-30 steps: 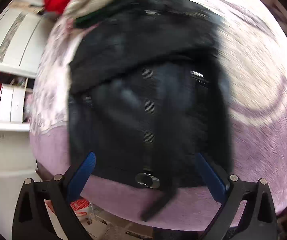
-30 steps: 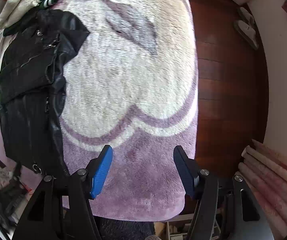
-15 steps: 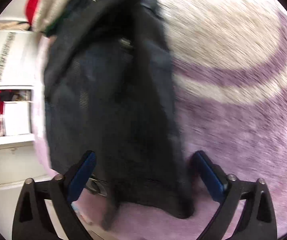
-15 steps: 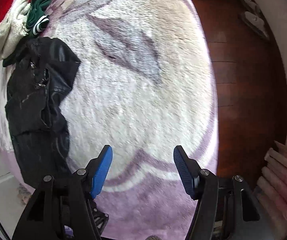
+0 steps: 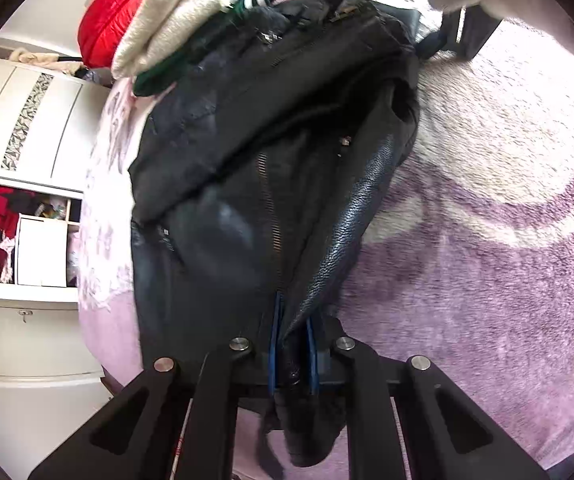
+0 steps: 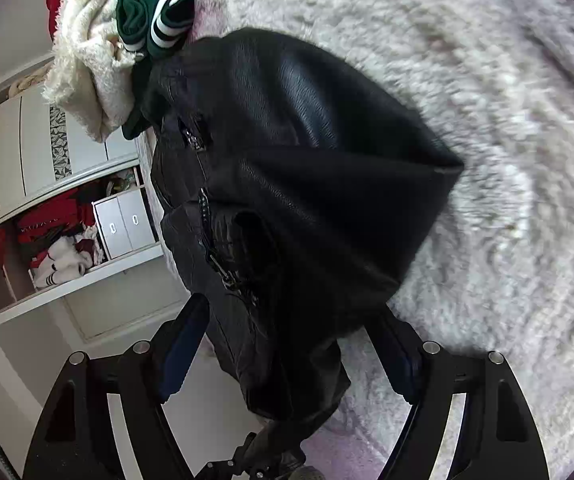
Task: Fold large clothes
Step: 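Grasp the jacket hem with the left tool and lift it toward the collar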
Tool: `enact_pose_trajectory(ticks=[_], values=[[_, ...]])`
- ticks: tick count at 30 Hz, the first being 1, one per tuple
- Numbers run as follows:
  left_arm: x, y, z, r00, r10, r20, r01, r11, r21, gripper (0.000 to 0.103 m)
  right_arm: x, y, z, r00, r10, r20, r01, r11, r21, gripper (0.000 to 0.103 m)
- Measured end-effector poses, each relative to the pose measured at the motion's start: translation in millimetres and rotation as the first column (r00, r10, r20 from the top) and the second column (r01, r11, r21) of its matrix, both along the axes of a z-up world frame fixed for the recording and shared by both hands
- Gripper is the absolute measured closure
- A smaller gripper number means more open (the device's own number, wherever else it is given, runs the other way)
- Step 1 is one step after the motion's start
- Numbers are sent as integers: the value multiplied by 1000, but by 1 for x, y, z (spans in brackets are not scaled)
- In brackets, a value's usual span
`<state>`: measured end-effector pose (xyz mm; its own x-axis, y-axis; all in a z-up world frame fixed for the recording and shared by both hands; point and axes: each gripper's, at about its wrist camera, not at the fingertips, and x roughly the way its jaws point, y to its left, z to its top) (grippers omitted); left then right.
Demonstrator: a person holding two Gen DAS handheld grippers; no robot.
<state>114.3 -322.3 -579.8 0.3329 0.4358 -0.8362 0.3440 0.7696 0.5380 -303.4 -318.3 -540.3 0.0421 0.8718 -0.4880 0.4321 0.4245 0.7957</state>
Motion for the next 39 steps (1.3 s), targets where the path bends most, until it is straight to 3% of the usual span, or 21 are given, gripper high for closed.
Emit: enact_pose_trajectory(ticks=[3, 4, 6, 10, 16, 27, 30, 35, 38, 39], values=[[12, 14, 3, 1000, -1, 11, 1, 1000, 1, 94, 3, 24, 0, 1000, 19, 8, -19, 1000, -17, 26], [14, 19, 2, 1000, -2, 17, 2, 1000, 8, 94, 4, 32, 2, 1000, 26, 8, -25, 999, -38, 45], [24, 35, 3, 1000, 12, 19, -12, 1000, 1, 94, 2, 43, 1, 1000, 7, -4, -7, 999, -38, 68], [30, 52, 11, 999, 40, 22, -40, 999, -23, 94, -7, 52, 17, 998, -62, 2, 62, 997, -41, 82], [21, 63, 34, 998, 51, 44, -48, 997, -62, 94, 5, 80, 71, 996, -78, 31, 80, 994, -78, 85], [45, 168, 85, 987, 131, 91, -113, 977, -184, 94, 50, 167, 162, 995, -14, 95, 30, 985, -172, 85], [59, 207, 84, 980, 191, 61, -171, 954, -248, 93, 72, 206, 179, 996, 20, 91, 1, 975, -224, 85], [86, 283, 56, 944, 326, -58, -323, 870, -372, 92, 116, 294, 172, 989, 143, 33, -121, 919, -375, 85], [96, 333, 23, 901, 400, -169, -432, 785, -444, 87, 138, 350, 151, 973, 229, -32, -216, 852, -478, 85], [97, 348, 11, 879, 426, -215, -475, 745, -468, 82, 143, 370, 143, 963, 263, -59, -256, 821, -510, 83]])
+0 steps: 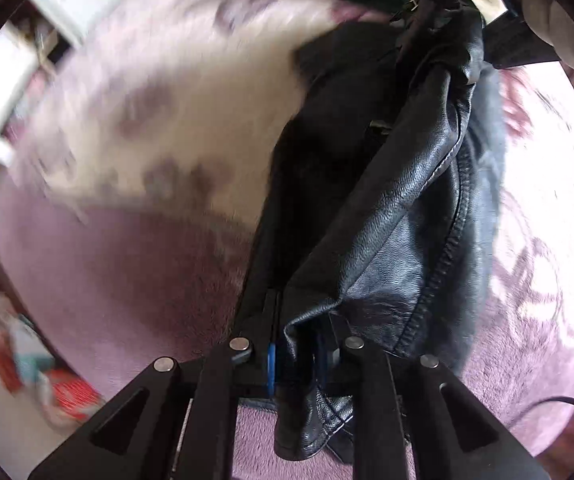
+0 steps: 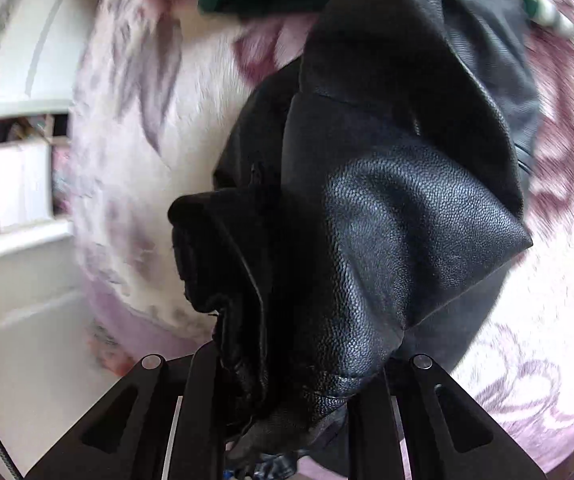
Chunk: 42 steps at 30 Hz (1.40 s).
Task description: Fold large clothes
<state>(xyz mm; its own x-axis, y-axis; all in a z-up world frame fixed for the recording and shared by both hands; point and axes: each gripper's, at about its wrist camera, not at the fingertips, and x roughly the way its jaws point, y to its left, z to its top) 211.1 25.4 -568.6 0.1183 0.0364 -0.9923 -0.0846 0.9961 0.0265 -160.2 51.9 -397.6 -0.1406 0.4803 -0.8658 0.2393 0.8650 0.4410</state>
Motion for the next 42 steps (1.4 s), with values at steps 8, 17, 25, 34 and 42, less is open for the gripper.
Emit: enact_pose_trajectory(ticks=[8, 17, 25, 34, 42], values=[[-51, 104, -40, 972, 156, -177, -203, 935, -291, 57, 2, 48, -6, 998, 56, -10, -54, 988, 147, 33], [-80, 127, -5, 969, 187, -162, -239, 879, -413, 53, -79, -6, 48, 999, 48, 0, -47, 986, 161, 32], [-10, 73, -53, 986, 107, -131, -152, 898, -414, 49, -189, -75, -15, 986, -28, -164, 39, 997, 66, 32], [-46, 57, -27, 991, 126, -53, -136, 932, -336, 81, -191, -146, -15, 978, -146, -151, 157, 985, 68, 32], [-17, 67, -23, 974, 161, -160, -204, 929, -310, 63, -30, -77, 15, 991, -75, 113, 55, 984, 171, 89]])
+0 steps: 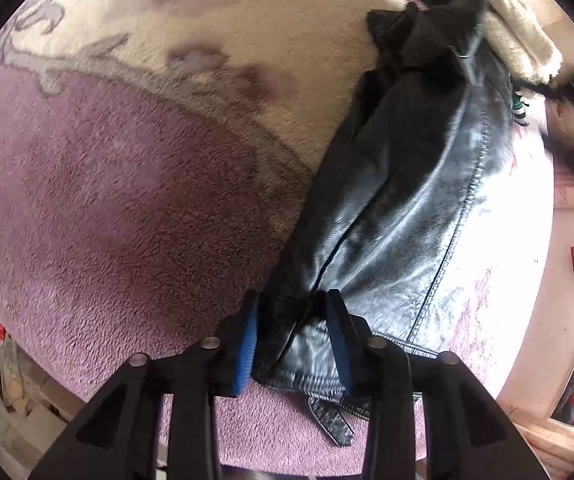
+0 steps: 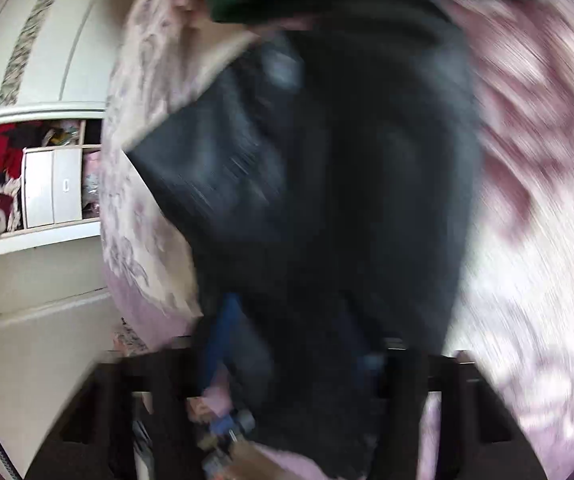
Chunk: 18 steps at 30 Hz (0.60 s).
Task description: Fold large clothes
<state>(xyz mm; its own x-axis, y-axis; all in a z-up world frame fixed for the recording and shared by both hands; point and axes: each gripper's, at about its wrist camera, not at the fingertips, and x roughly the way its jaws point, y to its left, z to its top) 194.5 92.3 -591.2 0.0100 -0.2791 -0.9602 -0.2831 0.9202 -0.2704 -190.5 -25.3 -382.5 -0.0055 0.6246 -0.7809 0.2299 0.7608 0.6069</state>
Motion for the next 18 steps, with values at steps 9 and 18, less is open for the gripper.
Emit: enact_pose_trajectory(ticks=[9, 18], values=[[-15, 40, 16, 999, 46, -21, -44, 996, 83, 35, 87, 67, -67, 984, 125, -129, -123, 992, 22, 101], [50, 19, 93, 994, 8, 105, -22, 992, 124, 35, -10, -74, -9, 989, 90, -119, -78, 992, 96, 42]])
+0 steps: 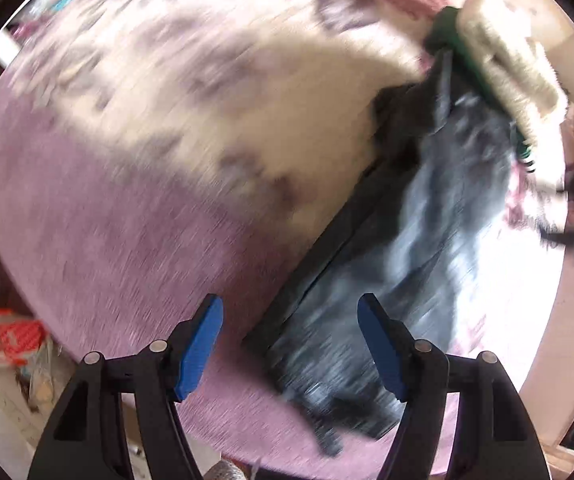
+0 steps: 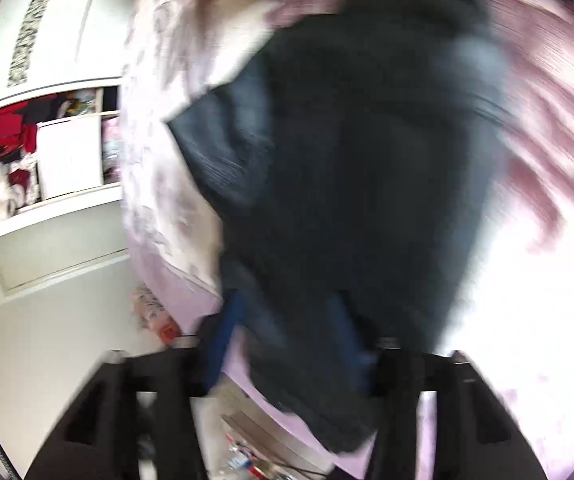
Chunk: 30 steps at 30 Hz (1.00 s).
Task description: Fold large clothes
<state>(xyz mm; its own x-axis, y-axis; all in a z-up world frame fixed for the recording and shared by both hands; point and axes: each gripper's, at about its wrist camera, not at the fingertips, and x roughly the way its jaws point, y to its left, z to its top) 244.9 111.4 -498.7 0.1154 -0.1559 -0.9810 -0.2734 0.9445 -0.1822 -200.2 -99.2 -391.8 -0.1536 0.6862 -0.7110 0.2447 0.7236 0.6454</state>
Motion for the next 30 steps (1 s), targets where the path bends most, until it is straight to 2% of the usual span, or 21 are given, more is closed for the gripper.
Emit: enact_pose_trajectory(ticks=[3, 5, 6, 8, 9, 10, 11, 12, 13, 15, 17, 18, 19, 20, 21, 23, 26, 28, 30], values=[[63, -27, -1, 998, -23, 63, 26, 998, -54, 35, -32, -55, -7, 999, -27, -23, 25, 996, -88, 42], [96, -42, -20, 997, -28, 76, 33, 997, -67, 35, -36, -91, -23, 995, -100, -29, 98, 992, -86, 42], [115, -50, -37, 998, -23, 53, 25, 999, -45, 35, -34, -106, -32, 990, -142, -29, 139, 988, -68, 42], [146, -60, -73, 999, -42, -6, 42, 999, -3, 33, -16, -125, -57, 980, -200, -16, 199, 980, -18, 35], [159, -62, -96, 997, -51, -50, 52, 999, 16, 26, -4, -129, -65, 977, -212, 3, 212, 977, 4, 30], [166, -61, -112, 995, -46, -83, 47, 999, 3, 18, 13, -132, -74, 976, -213, 35, 212, 976, 41, 29], [170, -55, -125, 995, -30, -100, 28, 999, -26, 1, 24, -130, -82, 976, -209, 56, 206, 977, 58, 29], [170, -49, -131, 995, -19, -102, 13, 998, -54, 0, 44, -131, -90, 975, -206, 85, 201, 978, 63, 28], [168, -45, -133, 995, -16, -99, 7, 997, -82, 0, 61, -131, -96, 974, -200, 104, 192, 978, 84, 22], [159, -37, -128, 997, -16, -79, 8, 994, -109, 0, 87, -127, -107, 974, -207, 88, 194, 972, 134, 13], [149, -31, -119, 998, -10, -70, 1, 993, -119, 0, 107, -118, -110, 966, -238, 101, 217, 958, 187, 13], [143, -28, -113, 998, 0, -66, -8, 993, -121, 0, 111, -115, -108, 963, -242, 117, 220, 959, 178, 29], [137, -25, -107, 998, 9, -65, -16, 994, -112, 0, 113, -112, -105, 963, -240, 122, 219, 961, 168, 70], [132, -23, -100, 998, 12, -61, -18, 995, -100, 0, 112, -110, -105, 967, -231, 107, 215, 966, 142, 76], [127, -21, -91, 999, 15, -51, -19, 996, -90, 0, 108, -116, -100, 958, -264, 109, 249, 959, 136, 81], [116, -19, -72, 999, 21, -26, -23, 996, -82, 0, 90, -140, -87, 926, -371, 73, 358, 921, 153, 84], [91, -13, -42, 1000, 23, 2, -23, 996, -86, 0, 28, -172, -56, 845, -532, 48, 521, 841, 147, 85], [69, -10, -24, 1000, 10, 11, -9, 998, -64, 0, -25, -208, -40, 763, -646, 12, 640, 759, 119, 85], [49, -10, -14, 1000, -8, 7, 8, 1000, -14, 0, -76, -242, -31, 702, -712, -18, 711, 700, 60, 84]])
